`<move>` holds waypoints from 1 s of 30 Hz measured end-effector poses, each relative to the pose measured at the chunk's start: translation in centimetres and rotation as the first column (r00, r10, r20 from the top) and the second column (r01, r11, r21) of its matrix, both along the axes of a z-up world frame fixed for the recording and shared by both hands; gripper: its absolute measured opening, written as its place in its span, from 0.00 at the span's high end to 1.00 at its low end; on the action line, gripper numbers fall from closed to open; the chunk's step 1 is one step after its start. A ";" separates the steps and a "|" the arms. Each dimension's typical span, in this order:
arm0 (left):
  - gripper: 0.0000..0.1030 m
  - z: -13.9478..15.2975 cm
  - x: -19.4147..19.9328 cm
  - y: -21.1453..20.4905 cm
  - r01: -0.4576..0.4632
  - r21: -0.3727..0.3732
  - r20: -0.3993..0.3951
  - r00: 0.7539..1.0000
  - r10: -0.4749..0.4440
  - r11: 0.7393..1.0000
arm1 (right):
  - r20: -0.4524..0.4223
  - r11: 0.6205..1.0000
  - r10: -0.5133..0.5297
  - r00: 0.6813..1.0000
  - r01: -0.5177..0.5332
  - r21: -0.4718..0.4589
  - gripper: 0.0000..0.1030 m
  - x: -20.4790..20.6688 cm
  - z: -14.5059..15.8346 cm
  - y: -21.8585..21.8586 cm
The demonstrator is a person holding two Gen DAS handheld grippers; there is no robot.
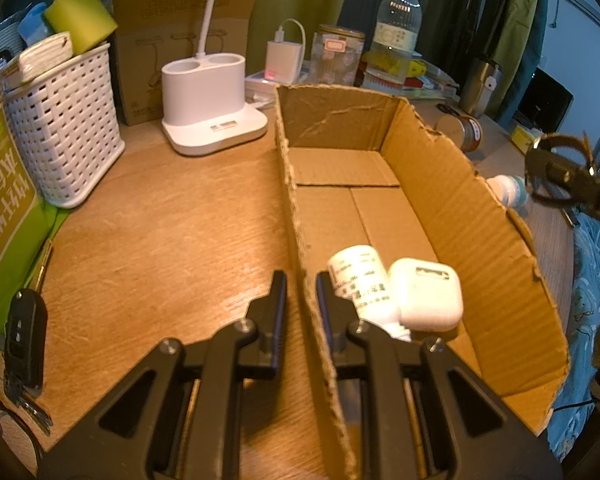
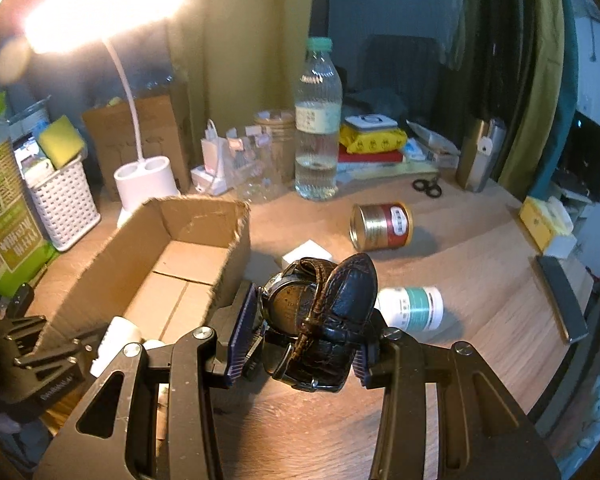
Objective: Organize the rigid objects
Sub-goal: 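Carry the watch with the right gripper over the cardboard box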
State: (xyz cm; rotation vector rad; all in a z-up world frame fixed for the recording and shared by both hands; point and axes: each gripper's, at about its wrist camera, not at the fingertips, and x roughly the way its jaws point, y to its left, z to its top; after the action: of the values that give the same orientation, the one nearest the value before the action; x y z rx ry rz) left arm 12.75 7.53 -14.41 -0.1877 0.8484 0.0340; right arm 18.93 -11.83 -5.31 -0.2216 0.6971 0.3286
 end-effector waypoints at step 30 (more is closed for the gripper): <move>0.85 0.1 0.2 0.0 0.000 -0.006 -0.002 1.000 0.000 1.000 | 0.035 0.985 0.171 0.985 -0.171 -0.010 0.57 -3.2 1.5 6.0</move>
State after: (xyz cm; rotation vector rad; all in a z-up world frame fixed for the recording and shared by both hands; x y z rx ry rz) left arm 12.96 7.52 -14.35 -0.1933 0.8510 0.0322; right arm 15.72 -5.82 -3.79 -0.2941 0.6457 0.4857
